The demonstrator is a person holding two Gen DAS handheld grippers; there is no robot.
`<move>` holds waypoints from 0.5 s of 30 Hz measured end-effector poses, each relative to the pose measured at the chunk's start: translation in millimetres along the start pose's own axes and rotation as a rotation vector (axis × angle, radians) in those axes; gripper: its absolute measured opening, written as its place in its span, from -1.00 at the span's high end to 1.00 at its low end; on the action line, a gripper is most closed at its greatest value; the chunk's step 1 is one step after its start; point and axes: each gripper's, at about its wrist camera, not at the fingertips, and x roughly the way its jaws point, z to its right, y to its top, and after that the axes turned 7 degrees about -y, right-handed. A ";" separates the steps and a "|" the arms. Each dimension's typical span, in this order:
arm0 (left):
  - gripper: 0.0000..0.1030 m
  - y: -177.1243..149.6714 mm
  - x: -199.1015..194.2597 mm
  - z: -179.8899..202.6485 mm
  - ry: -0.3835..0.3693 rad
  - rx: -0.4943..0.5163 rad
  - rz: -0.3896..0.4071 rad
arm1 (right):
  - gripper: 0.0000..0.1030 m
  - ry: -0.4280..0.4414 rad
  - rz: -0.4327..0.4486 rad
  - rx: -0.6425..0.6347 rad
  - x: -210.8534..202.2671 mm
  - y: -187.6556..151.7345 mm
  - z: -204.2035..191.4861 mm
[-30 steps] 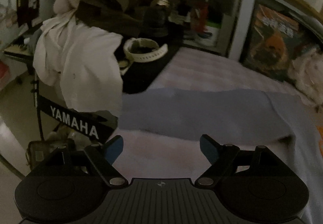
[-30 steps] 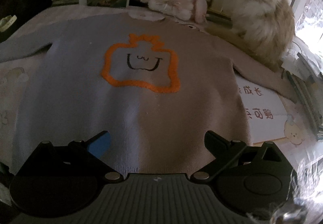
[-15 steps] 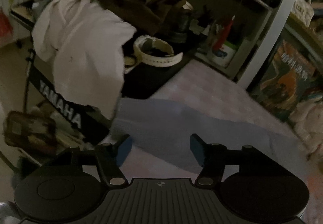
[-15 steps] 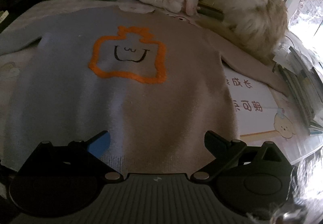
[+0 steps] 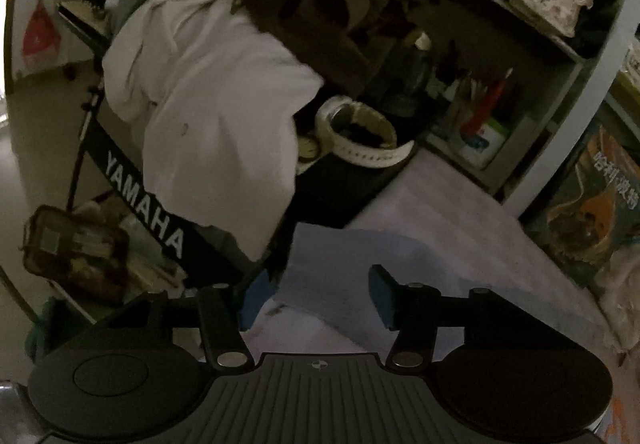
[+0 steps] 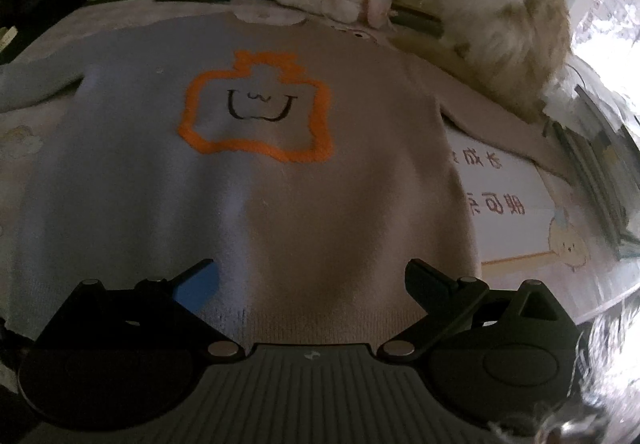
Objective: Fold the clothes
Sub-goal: 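Move the left gripper to the lavender sweatshirt sleeve cuff and grasp it, then lift the lavender sleeve with the left gripper, fold it across the body, release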
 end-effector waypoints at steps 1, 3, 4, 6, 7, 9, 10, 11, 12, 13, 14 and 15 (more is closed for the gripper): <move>-0.04 1.0 1.8 -1.5 -0.013 -0.004 -0.011 | -0.95 -0.001 -0.004 0.011 0.4 0.1 1.2; -0.04 -0.6 1.7 2.3 -0.056 -0.005 -0.007 | -0.95 -0.001 -0.010 0.025 1.1 1.1 2.4; -0.04 -1.7 1.4 4.9 -0.078 -0.005 -0.002 | -0.95 0.001 -0.010 0.026 1.1 1.5 1.9; -0.04 -3.8 0.7 10.1 -0.124 -0.005 0.008 | -0.95 0.007 -0.007 0.013 0.3 1.9 -1.2; -0.04 -4.7 -0.2 12.4 -0.153 -0.012 0.010 | -0.95 0.009 -0.004 0.005 -0.2 1.8 -2.7; -0.04 -6.2 -0.9 14.3 -0.215 -0.054 0.012 | -0.94 0.012 0.005 -0.015 -2.8 1.6 -6.5; -0.04 -6.9 -0.2 14.4 -0.237 -0.080 0.012 | -0.94 0.011 0.009 -0.021 -4.0 1.4 -7.6; -0.04 -7.6 2.0 14.2 -0.250 -0.104 0.005 | -0.94 0.010 0.012 -0.025 -4.9 1.0 -8.2; -0.04 -8.5 5.6 13.9 -0.249 -0.121 -0.009 | -0.95 0.009 0.014 -0.025 -5.8 0.7 -8.2; -0.04 -9.4 9.5 13.8 -0.242 -0.135 -0.026 | -0.94 0.007 0.014 -0.023 -6.0 0.6 -7.6; -0.04 -10.4 12.1 13.7 -0.238 -0.143 -0.035 | -0.95 0.004 0.012 -0.017 -5.8 0.4 -6.3; -0.04 -11.5 13.9 13.7 -0.238 -0.147 -0.037 | -0.95 0.002 0.010 -0.010 -5.5 0.0 -4.9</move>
